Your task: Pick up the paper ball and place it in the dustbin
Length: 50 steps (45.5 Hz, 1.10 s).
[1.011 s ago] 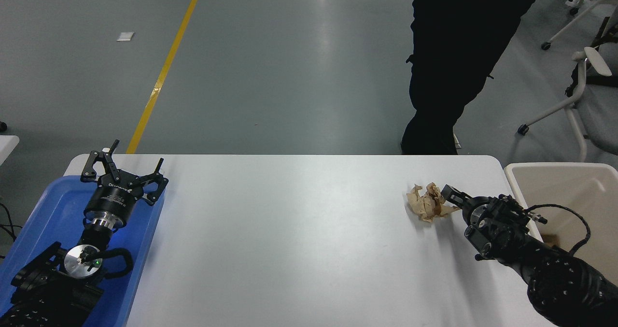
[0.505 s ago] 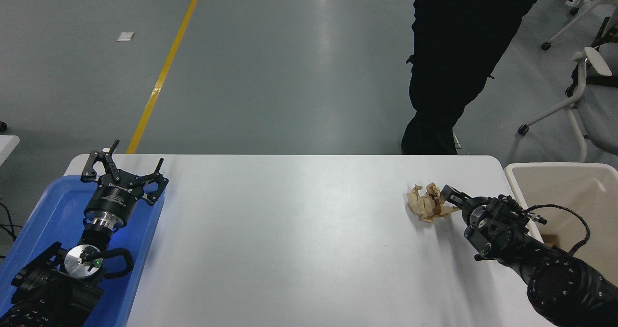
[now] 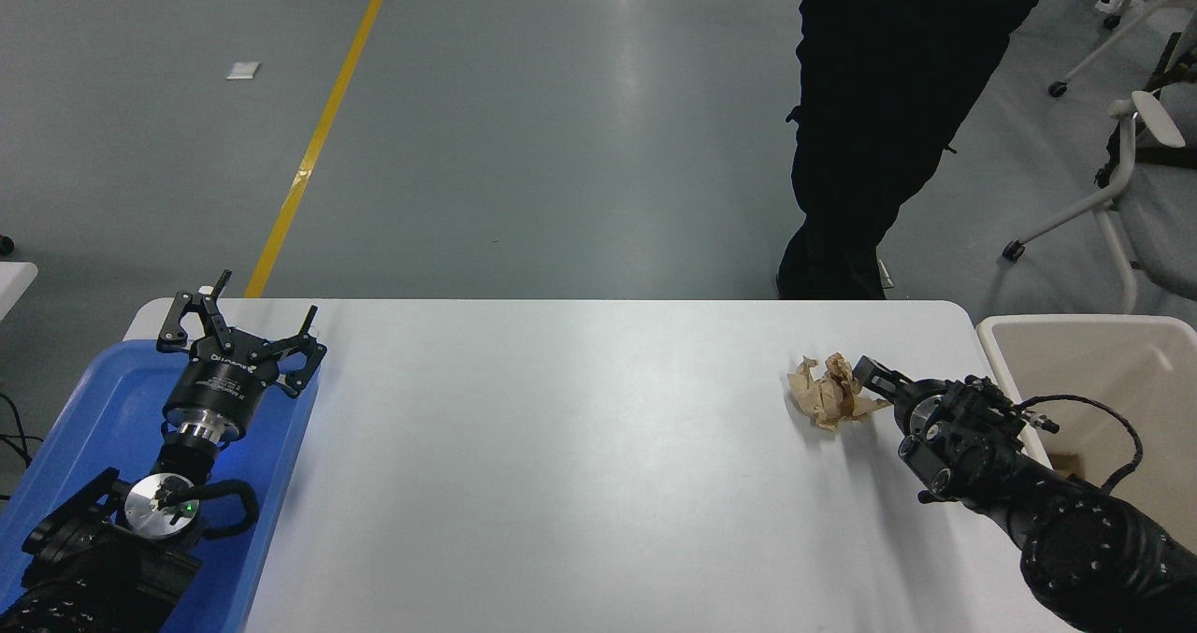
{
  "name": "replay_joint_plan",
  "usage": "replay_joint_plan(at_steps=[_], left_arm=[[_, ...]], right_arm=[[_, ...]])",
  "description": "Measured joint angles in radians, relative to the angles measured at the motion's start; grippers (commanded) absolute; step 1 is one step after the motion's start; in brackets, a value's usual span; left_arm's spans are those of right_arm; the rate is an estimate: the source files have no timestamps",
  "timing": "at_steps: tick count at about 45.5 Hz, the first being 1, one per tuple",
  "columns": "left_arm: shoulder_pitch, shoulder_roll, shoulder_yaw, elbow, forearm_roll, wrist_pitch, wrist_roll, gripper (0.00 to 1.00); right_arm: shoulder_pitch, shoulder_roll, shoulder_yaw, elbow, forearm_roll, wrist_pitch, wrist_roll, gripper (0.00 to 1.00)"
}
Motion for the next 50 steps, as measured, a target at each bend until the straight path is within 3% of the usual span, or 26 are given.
replay_joint_plan(at_steps=[50], left_arm=[[-0.001,0.0,0.0,0.0,0.0,0.0,0.0,0.99]], right_arm=[[0.003,-0.024,0.029,0.001,-0.001,-0.002,0.004,1.0]])
